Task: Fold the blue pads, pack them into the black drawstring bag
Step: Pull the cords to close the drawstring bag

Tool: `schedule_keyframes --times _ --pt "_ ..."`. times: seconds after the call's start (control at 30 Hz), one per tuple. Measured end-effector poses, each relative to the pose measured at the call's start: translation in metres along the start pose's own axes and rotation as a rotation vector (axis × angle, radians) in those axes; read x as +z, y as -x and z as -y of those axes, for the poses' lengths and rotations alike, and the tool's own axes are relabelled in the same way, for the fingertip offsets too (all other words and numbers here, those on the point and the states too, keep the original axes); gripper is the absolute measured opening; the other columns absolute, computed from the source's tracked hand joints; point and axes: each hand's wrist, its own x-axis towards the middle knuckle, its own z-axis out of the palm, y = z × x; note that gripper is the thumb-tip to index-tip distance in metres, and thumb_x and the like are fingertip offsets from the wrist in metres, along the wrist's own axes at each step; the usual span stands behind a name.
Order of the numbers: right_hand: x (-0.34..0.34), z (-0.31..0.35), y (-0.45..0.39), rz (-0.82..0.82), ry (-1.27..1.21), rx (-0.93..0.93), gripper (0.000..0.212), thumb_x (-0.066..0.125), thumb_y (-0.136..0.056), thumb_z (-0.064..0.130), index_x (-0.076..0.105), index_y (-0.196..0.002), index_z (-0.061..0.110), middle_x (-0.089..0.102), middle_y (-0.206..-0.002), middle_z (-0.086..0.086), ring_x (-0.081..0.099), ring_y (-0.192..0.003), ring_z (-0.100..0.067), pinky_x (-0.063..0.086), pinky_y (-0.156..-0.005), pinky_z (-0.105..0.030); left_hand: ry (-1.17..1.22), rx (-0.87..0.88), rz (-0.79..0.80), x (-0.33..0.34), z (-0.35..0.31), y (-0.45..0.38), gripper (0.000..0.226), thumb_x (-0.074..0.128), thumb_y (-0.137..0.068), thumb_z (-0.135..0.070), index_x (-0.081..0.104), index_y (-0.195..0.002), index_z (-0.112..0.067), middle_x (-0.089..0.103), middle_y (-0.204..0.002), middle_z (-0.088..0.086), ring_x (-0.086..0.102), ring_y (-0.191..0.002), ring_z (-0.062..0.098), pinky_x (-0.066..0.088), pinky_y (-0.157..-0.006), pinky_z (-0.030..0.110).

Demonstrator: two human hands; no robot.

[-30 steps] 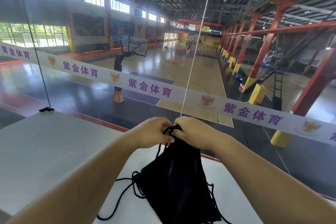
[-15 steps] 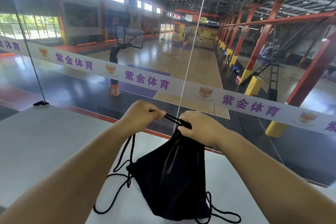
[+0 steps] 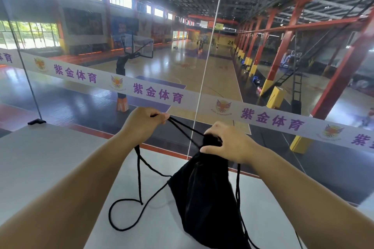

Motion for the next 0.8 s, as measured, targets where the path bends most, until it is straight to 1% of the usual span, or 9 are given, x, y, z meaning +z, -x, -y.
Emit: schedule_keyframes --times 0.1,0.17,0.2,0.3,0.4,0.57,0.63,0.7,0.8 --pt "-0.010 -0.001 -0.003 0.025 0.119 0.098 0.057 0.064 -0.076 0.061 0.056 -0.121 0.027 0.050 -0.111 0.009 0.050 -0.100 -0.012 0.042 -0.086 -0.027 0.089 0.009 0.012 -0.003 -0.007 0.002 0.029 0.052 -0.094 -0.036 0.062 -0.069 -0.023 0.066 -0.094 0.022 0.054 -0.076 0.026 0.042 -0.076 0.035" --pt "-0.019 -0.001 -0.008 0.114 0.227 0.169 0.047 0.062 -0.077 0.061 0.064 -0.093 0.017 0.059 -0.084 0.003 0.055 -0.074 -0.014 0.046 -0.067 -0.027 0.114 0.035 0.046 -0.005 -0.012 0.005 0.030 0.051 -0.093 -0.037 0.061 -0.069 -0.022 0.058 -0.079 0.020 0.047 -0.065 0.022 0.040 -0.069 0.035" --pt "-0.024 0.001 -0.010 0.152 0.209 0.205 0.048 0.060 -0.080 0.059 0.062 -0.078 0.011 0.053 -0.068 -0.002 0.050 -0.061 -0.016 0.040 -0.058 -0.027 0.112 0.045 0.065 -0.006 -0.015 0.007 0.031 0.051 -0.093 -0.037 0.060 -0.068 -0.022 0.052 -0.072 0.017 0.042 -0.060 0.020 0.037 -0.065 0.034" --pt "-0.037 0.008 -0.013 0.179 -0.041 0.239 0.053 0.054 -0.087 0.053 0.064 -0.066 0.006 0.048 -0.060 -0.006 0.043 -0.056 -0.018 0.036 -0.057 -0.030 0.129 0.060 0.091 -0.009 -0.025 0.010 0.031 0.053 -0.093 -0.036 0.060 -0.065 -0.023 0.045 -0.065 0.009 0.038 -0.057 0.020 0.034 -0.058 0.030" --pt "-0.043 0.022 -0.014 0.112 -0.244 0.217 0.046 0.052 -0.092 0.046 0.053 -0.055 0.019 0.040 -0.055 0.001 0.038 -0.051 -0.014 0.033 -0.059 -0.028 0.151 0.113 0.087 -0.014 -0.037 0.012 0.031 0.053 -0.093 -0.032 0.059 -0.065 -0.023 0.047 -0.064 0.007 0.041 -0.057 0.018 0.037 -0.061 0.031" --pt "-0.056 0.036 -0.027 -0.033 -0.540 0.168 0.014 0.065 -0.086 0.023 0.066 -0.075 0.015 0.052 -0.053 0.013 0.046 -0.057 -0.010 0.037 -0.061 -0.025 0.183 0.139 -0.052 -0.036 -0.050 0.013 0.029 0.049 -0.095 -0.032 0.060 -0.070 -0.022 0.049 -0.059 -0.002 0.045 -0.056 0.015 0.040 -0.065 0.033" --pt "-0.060 0.043 -0.032 -0.011 -0.493 0.125 0.011 0.067 -0.082 0.021 0.068 -0.080 0.011 0.056 -0.060 0.009 0.047 -0.060 -0.012 0.037 -0.062 -0.028 0.183 0.143 -0.053 -0.043 -0.049 0.016 0.028 0.049 -0.095 -0.030 0.062 -0.072 -0.021 0.050 -0.057 -0.004 0.044 -0.054 0.013 0.039 -0.065 0.033" --pt "-0.056 0.053 -0.034 0.036 -0.366 0.046 0.025 0.071 -0.078 0.027 0.067 -0.093 0.008 0.056 -0.075 0.002 0.050 -0.069 -0.015 0.037 -0.066 -0.027 0.169 0.145 -0.006 -0.046 -0.048 0.024 0.026 0.051 -0.095 -0.028 0.066 -0.079 -0.014 0.049 -0.058 -0.003 0.041 -0.055 0.013 0.036 -0.063 0.031" --pt "-0.041 0.073 -0.034 0.030 -0.389 -0.082 0.054 0.076 -0.075 0.035 0.053 -0.122 0.024 0.051 -0.086 0.014 0.049 -0.077 -0.005 0.038 -0.070 -0.022 0.043 0.166 0.086 -0.044 -0.049 0.037 0.026 0.054 -0.093 -0.029 0.067 -0.084 -0.009 0.058 -0.072 0.011 0.043 -0.058 0.009 0.035 -0.059 0.023"
